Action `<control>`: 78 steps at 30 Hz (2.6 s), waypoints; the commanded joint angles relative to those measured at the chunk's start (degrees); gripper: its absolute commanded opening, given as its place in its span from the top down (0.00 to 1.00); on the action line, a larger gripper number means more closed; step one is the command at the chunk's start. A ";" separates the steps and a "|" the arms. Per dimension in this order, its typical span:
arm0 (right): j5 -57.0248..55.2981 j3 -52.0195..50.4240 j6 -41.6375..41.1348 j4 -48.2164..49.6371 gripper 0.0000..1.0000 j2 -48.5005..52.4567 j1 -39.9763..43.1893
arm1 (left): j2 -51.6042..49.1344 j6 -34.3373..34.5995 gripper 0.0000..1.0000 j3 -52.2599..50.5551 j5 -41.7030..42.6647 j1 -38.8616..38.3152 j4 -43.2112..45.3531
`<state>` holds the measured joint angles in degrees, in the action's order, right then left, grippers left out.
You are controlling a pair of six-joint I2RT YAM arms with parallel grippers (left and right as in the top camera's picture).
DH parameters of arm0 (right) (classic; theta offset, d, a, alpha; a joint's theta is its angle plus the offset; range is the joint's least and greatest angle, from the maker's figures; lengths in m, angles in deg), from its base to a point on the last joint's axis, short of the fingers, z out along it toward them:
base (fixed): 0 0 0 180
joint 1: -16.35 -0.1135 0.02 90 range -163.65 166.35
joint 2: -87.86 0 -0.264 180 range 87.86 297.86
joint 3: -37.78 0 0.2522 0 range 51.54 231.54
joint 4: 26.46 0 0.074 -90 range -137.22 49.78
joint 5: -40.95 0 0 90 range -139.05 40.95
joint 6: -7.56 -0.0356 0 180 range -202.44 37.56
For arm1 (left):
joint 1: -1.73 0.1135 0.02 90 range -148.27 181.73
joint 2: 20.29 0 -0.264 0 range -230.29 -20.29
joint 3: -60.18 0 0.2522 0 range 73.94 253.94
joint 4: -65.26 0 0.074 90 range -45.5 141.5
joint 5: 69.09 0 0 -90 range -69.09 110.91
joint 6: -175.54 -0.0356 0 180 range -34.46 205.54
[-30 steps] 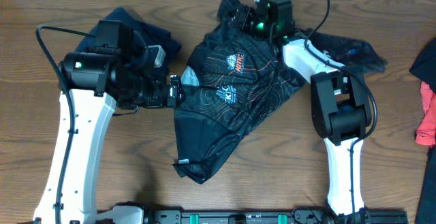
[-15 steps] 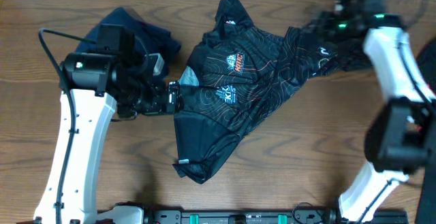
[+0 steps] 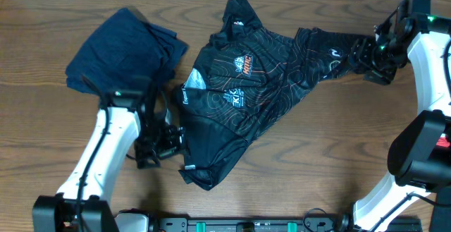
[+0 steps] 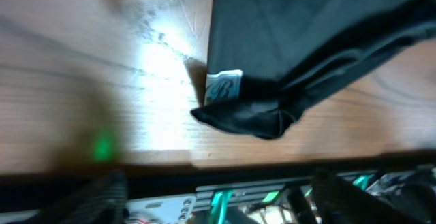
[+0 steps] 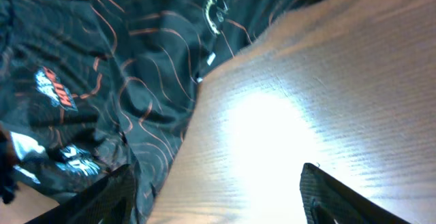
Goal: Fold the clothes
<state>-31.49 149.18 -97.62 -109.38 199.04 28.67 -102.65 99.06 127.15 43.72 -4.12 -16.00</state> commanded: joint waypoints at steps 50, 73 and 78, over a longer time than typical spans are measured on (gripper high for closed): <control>-4.48 -15.80 4.31 14.32 0.18 0.48 0.28 | 12.28 10.29 0.94 9.44 -20.24 5.57 -6.21; 6.25 -18.25 9.46 29.79 0.22 0.50 -7.28 | 24.50 16.33 0.94 18.64 -31.45 5.95 -19.63; -5.97 -19.69 5.77 29.73 0.21 0.50 -11.56 | 24.46 15.87 0.94 18.64 -31.45 5.95 -19.54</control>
<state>-29.59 130.82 -89.68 -79.59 199.04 18.50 -78.24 114.29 144.96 14.01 1.63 -35.26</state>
